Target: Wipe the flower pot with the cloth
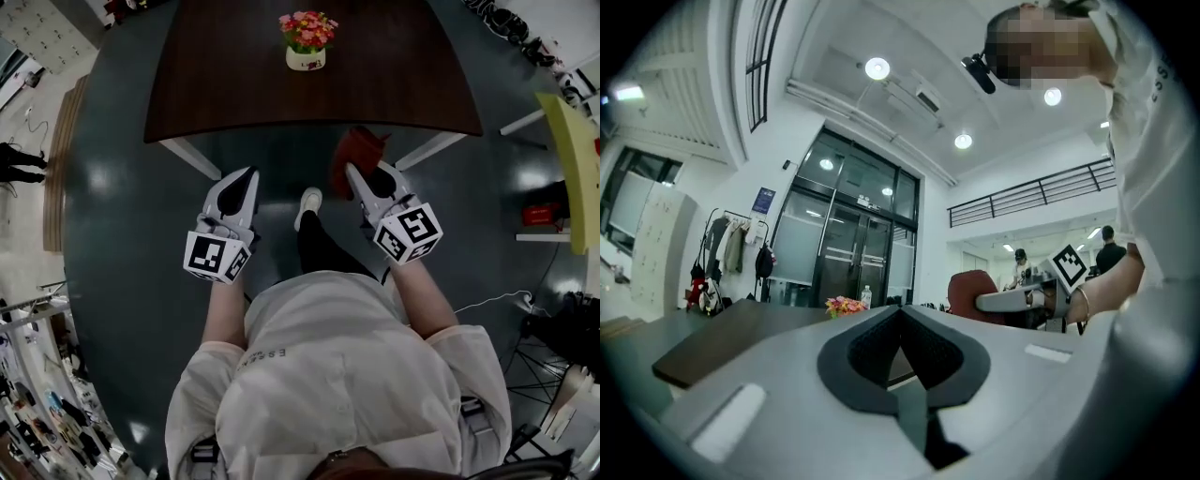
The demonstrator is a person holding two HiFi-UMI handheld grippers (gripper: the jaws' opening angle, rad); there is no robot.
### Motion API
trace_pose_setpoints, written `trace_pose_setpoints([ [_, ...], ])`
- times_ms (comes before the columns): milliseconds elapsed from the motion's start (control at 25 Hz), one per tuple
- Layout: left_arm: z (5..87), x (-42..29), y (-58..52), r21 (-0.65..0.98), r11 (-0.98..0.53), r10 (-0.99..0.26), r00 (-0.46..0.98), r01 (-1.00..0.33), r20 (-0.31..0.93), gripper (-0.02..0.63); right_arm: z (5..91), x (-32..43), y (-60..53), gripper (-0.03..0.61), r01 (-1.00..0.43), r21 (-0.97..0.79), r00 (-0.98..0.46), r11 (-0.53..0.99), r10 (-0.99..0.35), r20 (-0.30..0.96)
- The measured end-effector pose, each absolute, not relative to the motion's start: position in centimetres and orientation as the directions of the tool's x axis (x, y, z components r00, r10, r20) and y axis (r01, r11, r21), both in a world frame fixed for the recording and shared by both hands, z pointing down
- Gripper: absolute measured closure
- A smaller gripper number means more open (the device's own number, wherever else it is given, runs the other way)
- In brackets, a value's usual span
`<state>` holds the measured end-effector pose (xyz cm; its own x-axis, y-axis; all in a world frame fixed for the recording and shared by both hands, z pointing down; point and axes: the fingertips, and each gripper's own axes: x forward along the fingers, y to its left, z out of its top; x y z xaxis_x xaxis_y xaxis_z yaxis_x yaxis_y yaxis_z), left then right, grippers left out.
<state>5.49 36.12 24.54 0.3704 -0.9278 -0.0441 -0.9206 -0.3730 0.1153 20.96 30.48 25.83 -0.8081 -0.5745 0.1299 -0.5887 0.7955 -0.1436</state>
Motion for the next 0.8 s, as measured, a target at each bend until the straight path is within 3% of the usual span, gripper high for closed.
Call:
trace_pose_setpoints([
  [240, 24.9, 3.4, 24.0, 0.192, -0.384, -0.922, 0.385, -0.903, -0.034, 0.597, 27.9, 19.5, 18.1, 0.530, -0.613, -0.178, -0.789, 0.769, -0.586, 0.186],
  [800, 29.8, 1.1, 5.0, 0.147, -0.441, -0.887, 0.455, -0.885, 0.080, 0.597, 36.0, 17.4, -0.2, 0.529, -0.652, -0.192, -0.741, 0.734, -0.563, 0.366],
])
